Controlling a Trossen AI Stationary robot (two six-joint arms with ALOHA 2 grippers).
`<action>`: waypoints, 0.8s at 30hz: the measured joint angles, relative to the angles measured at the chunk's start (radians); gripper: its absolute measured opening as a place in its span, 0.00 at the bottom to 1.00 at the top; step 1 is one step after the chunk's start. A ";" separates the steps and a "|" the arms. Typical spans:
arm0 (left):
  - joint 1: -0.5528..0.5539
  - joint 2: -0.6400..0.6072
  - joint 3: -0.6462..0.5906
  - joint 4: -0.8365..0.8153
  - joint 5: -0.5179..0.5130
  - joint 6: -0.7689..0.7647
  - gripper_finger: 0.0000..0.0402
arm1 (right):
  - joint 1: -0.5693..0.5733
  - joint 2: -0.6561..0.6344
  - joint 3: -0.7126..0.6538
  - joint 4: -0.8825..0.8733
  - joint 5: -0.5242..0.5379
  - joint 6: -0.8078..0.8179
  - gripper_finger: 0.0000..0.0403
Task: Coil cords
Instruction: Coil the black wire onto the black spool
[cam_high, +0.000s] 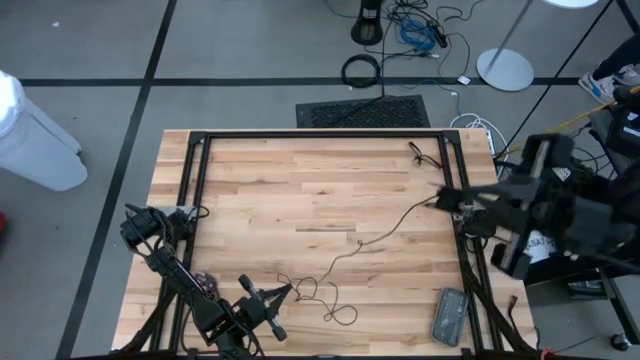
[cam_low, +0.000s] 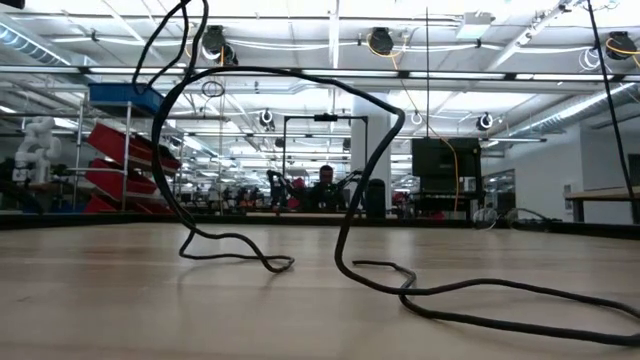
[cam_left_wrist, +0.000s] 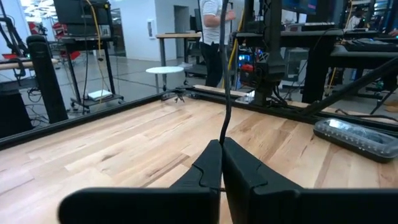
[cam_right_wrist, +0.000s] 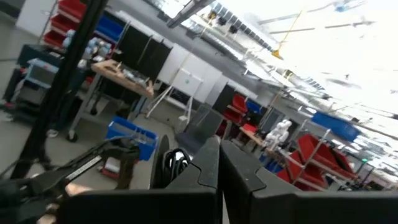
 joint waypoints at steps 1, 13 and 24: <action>0.000 0.000 0.000 0.011 0.000 0.008 0.05 | -0.008 0.001 -0.003 -0.043 -0.002 0.045 0.00; -0.039 -0.009 0.000 0.254 -0.004 0.325 0.40 | -0.117 0.001 -0.011 -0.397 -0.003 0.417 0.00; 0.005 -0.203 0.025 0.491 -0.028 0.816 0.44 | -0.172 0.052 -0.012 -0.617 -0.081 0.667 0.00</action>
